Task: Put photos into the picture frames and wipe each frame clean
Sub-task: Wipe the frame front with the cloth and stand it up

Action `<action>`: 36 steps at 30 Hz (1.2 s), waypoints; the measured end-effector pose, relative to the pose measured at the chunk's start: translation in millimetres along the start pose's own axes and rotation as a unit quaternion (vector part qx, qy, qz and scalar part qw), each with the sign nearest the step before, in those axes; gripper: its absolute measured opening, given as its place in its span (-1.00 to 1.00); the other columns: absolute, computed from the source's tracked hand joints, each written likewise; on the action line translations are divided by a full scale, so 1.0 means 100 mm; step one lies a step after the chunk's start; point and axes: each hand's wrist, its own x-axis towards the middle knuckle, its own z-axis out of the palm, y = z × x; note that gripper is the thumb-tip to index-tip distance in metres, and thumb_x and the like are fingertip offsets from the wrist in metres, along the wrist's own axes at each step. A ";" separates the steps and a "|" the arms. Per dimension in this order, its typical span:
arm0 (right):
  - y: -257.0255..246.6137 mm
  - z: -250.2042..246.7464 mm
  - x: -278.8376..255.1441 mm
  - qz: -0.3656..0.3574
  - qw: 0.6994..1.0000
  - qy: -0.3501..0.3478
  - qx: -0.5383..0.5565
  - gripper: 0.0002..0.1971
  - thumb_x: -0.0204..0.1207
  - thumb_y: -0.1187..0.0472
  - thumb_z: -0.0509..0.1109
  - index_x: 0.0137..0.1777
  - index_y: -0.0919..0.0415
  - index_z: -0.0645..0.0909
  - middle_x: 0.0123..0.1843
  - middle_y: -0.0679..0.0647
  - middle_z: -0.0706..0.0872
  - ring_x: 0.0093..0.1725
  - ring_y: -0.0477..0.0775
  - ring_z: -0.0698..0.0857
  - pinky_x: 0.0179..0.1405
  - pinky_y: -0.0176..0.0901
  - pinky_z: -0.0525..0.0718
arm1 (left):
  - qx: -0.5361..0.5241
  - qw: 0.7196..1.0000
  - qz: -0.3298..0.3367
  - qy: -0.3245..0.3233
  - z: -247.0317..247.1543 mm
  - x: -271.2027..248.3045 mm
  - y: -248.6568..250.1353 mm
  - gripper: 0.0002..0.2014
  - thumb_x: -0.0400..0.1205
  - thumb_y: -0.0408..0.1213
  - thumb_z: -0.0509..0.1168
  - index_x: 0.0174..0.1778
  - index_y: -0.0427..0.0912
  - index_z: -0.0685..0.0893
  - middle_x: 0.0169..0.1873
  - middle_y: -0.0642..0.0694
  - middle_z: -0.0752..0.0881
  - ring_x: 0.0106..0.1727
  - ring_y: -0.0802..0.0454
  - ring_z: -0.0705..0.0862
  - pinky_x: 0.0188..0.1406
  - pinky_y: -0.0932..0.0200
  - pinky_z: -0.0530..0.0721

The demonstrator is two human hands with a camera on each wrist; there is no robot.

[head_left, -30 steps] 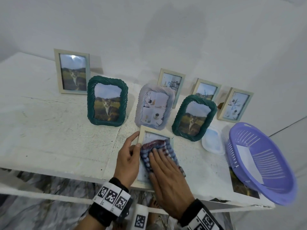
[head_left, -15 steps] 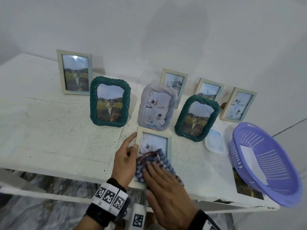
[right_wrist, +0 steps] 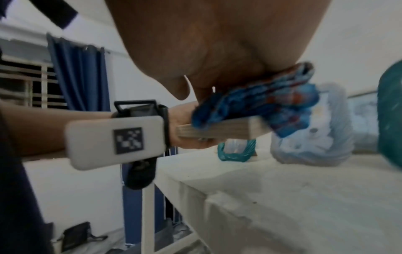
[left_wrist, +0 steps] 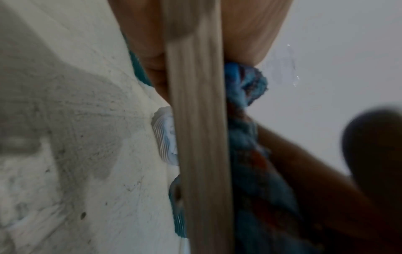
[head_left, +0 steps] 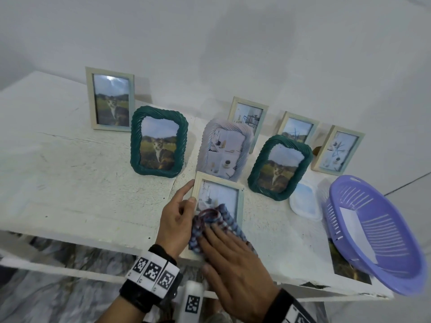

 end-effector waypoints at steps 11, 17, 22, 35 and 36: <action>0.27 0.02 0.08 0.073 0.996 0.048 0.007 -0.49 0.74 -0.08 -0.10 0.59 0.07 0.36 0.64 -0.03 0.30 0.68 0.00 0.10 0.54 0.18 0.27 | 0.009 1.000 -0.010 -0.002 -0.02 -0.03 0.03 -0.62 0.75 -0.34 0.14 0.47 0.08 0.51 -0.70 0.12 0.24 -0.63 0.22 0.20 -0.60 0.41 0.26; 0.33 0.00 -0.19 -0.008 0.999 0.030 0.005 -0.53 0.68 -0.03 0.06 0.55 0.01 0.43 0.62 -0.08 0.35 0.66 -0.02 0.19 0.39 0.01 0.54 | 0.008 1.000 -0.016 -0.003 -0.06 0.01 0.07 -0.60 0.75 -0.36 0.14 0.49 0.04 0.50 -0.69 0.14 0.21 -0.61 0.20 0.19 -0.58 0.44 0.25; 0.45 -0.03 -0.12 0.033 0.997 0.074 0.008 -0.55 0.68 0.00 0.03 0.40 0.11 0.60 0.54 0.03 0.49 0.64 0.17 0.25 0.38 0.13 0.55 | -0.001 1.000 -0.022 -0.004 -0.03 0.00 0.03 -0.61 0.76 -0.35 0.14 0.49 0.03 0.50 -0.69 0.14 0.17 -0.64 0.20 0.16 -0.62 0.45 0.21; 0.47 -0.05 0.24 -0.019 0.999 -0.001 -0.049 -0.47 0.70 -0.03 -0.10 0.63 0.08 0.27 0.65 0.01 0.29 0.67 0.06 0.17 0.59 0.17 0.12 | 0.002 1.000 0.004 -0.002 -0.08 0.08 0.00 -0.63 0.76 -0.29 0.16 0.43 0.17 0.54 -0.52 -0.07 0.39 -0.49 0.12 0.33 -0.42 0.23 0.40; 0.52 -0.06 0.30 0.006 0.999 -0.005 -0.049 -0.44 0.71 -0.06 -0.18 0.65 0.08 0.23 0.67 0.01 0.26 0.67 0.06 0.14 0.57 0.20 0.15 | -0.003 1.000 0.003 -0.005 -0.06 0.05 0.02 -0.64 0.75 -0.29 0.16 0.42 0.16 0.55 -0.55 -0.02 0.38 -0.51 0.14 0.32 -0.45 0.26 0.40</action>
